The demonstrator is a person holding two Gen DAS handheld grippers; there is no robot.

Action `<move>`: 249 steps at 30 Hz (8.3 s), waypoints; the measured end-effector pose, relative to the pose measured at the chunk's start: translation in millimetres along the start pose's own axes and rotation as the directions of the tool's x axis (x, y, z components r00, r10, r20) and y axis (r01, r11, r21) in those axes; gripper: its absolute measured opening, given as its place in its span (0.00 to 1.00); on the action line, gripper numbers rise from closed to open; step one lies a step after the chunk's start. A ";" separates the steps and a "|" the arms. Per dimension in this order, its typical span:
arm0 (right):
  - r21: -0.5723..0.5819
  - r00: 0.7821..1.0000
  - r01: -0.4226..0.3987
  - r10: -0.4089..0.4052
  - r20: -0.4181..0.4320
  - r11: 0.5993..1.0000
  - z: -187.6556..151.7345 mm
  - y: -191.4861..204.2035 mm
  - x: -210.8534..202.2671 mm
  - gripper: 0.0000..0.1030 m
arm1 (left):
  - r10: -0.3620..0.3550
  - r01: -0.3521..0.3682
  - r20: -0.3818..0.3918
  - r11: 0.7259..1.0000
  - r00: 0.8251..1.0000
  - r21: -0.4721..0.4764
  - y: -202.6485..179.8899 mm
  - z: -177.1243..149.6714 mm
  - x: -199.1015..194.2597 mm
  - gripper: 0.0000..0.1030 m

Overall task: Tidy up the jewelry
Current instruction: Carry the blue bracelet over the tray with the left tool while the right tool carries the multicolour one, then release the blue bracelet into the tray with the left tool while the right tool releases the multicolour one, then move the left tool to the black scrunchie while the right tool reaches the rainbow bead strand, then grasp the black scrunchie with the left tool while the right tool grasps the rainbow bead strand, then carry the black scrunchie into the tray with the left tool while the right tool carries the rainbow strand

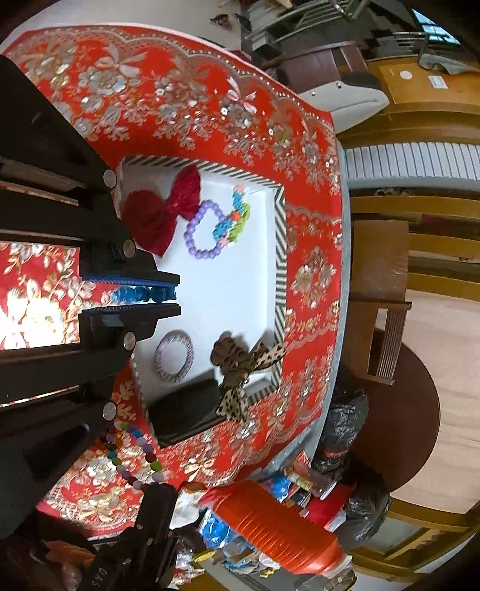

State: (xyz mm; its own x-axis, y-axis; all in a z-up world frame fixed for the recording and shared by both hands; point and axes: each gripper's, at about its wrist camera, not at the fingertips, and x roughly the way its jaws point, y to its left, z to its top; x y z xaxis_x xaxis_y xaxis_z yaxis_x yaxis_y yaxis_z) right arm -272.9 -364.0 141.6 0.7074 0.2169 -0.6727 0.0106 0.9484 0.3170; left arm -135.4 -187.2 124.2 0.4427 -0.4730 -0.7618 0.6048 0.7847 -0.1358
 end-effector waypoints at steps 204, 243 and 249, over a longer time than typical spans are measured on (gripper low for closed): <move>-0.012 0.986 0.165 -0.165 0.024 0.986 -10.8 -20.3 -5.4 0.09 | 0.025 -0.025 0.007 0.992 1.000 0.127 -21.0 -17.8 12.5 0.02; -0.062 0.995 0.007 -0.013 -0.098 0.998 51.3 34.8 120.5 0.09 | 0.020 -0.023 -0.057 0.998 0.998 -0.062 43.2 35.8 99.1 0.02; -0.029 0.990 0.063 -0.066 -0.124 0.998 52.5 10.6 149.8 0.09 | 0.041 -0.045 -0.075 0.998 0.996 -0.052 40.8 37.3 114.7 0.02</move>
State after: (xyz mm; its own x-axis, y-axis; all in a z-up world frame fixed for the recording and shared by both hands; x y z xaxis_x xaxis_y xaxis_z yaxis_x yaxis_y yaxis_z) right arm -129.7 -333.6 79.4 0.6122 0.1811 -0.7697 0.0342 0.9664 0.2546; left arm -35.2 -224.4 55.0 0.4163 -0.4093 -0.8119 0.5488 0.8251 -0.1345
